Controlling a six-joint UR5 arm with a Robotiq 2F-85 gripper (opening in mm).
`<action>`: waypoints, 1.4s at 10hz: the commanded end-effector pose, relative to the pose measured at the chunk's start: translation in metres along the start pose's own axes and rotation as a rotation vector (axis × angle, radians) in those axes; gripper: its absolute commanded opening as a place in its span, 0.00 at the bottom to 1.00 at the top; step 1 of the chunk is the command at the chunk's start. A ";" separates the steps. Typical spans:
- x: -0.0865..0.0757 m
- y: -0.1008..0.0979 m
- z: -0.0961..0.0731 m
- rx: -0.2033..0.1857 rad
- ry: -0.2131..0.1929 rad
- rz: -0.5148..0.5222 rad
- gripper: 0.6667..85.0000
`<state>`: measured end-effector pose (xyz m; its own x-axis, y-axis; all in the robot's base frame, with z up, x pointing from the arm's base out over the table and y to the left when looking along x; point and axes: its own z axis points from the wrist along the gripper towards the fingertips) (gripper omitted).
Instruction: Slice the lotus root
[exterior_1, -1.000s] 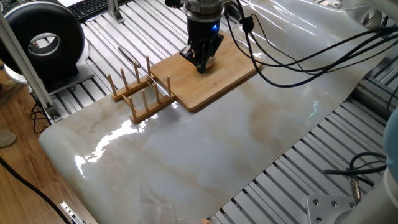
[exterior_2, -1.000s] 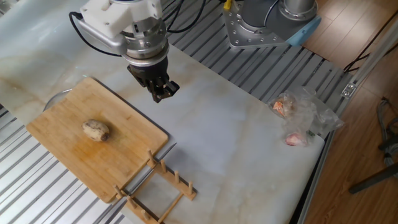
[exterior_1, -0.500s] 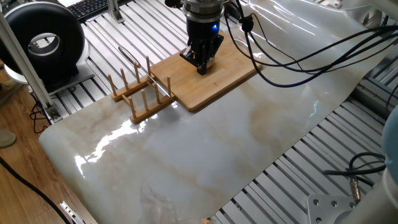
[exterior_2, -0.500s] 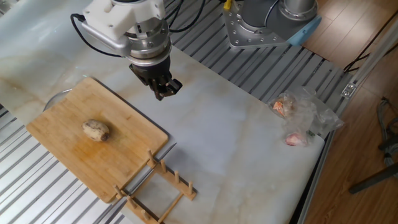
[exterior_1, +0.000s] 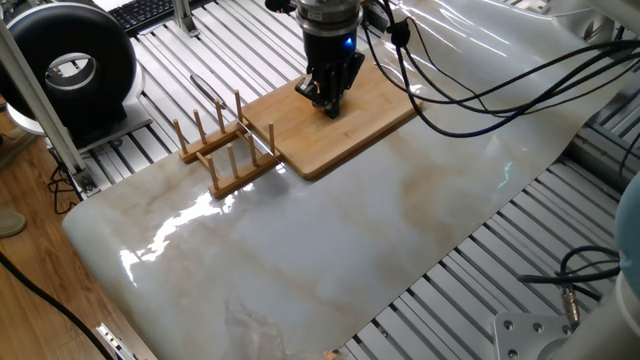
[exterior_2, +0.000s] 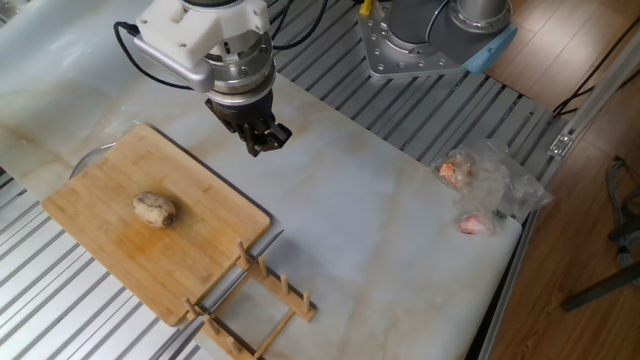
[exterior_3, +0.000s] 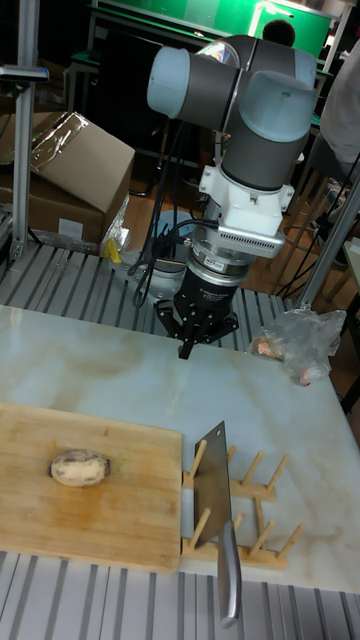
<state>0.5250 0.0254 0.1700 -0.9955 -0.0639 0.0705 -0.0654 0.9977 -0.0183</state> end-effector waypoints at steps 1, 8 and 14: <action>0.014 0.000 -0.002 -0.003 0.053 0.006 0.01; 0.005 0.004 -0.001 -0.013 0.026 0.003 0.01; -0.091 0.021 -0.015 0.015 0.037 -0.011 0.01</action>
<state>0.5833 0.0419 0.1761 -0.9913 -0.0680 0.1131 -0.0734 0.9963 -0.0440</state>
